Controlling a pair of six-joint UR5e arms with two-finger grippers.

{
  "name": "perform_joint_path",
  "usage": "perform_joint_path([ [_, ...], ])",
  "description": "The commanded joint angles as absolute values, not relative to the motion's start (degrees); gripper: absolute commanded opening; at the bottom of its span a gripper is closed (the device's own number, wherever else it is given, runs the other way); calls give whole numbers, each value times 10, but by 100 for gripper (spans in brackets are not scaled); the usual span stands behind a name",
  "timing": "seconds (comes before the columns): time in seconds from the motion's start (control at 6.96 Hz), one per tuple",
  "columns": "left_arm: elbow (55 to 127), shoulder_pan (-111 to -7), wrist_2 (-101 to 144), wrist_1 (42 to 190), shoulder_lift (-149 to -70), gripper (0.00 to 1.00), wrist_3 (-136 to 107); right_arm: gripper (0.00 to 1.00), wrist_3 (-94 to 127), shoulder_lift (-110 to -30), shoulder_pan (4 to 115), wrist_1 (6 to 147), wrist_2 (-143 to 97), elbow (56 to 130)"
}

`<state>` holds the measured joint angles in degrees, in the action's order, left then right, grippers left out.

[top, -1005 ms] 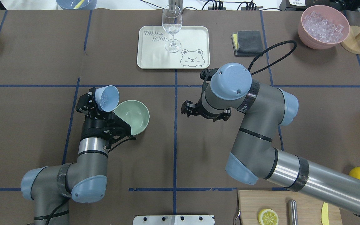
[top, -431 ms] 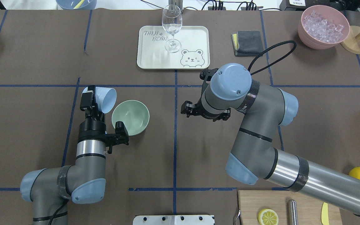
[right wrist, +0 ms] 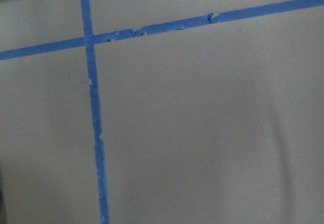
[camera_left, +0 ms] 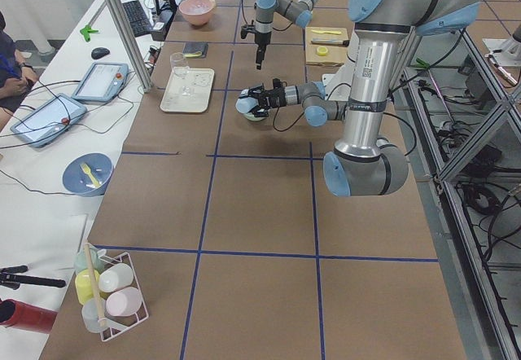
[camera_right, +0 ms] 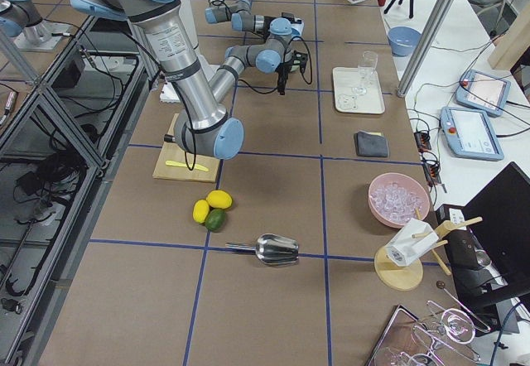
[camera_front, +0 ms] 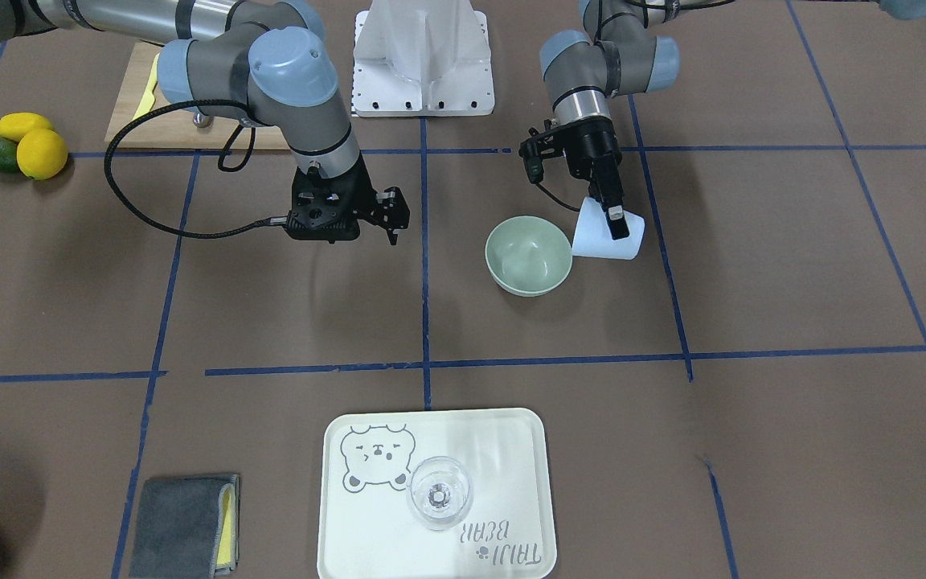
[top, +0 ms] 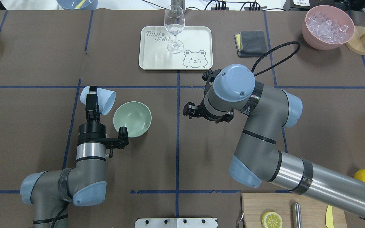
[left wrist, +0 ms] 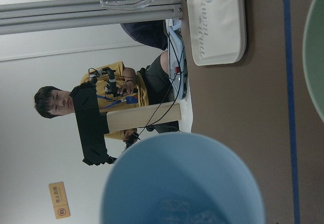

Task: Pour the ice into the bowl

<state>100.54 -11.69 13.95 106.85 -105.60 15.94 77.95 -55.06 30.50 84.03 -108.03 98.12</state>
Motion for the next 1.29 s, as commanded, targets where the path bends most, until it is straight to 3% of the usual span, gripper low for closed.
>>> perform_joint_path([
  [0.0, 1004, -117, 125, 1069, -1055, 0, 234, 100, 780, -552, 303, 838, -1080, 981],
  [1.15, 1004, -117, 114, 1069, -1055, 0, 268, 100, 782, -549, 303, 838, -1080, 983],
])
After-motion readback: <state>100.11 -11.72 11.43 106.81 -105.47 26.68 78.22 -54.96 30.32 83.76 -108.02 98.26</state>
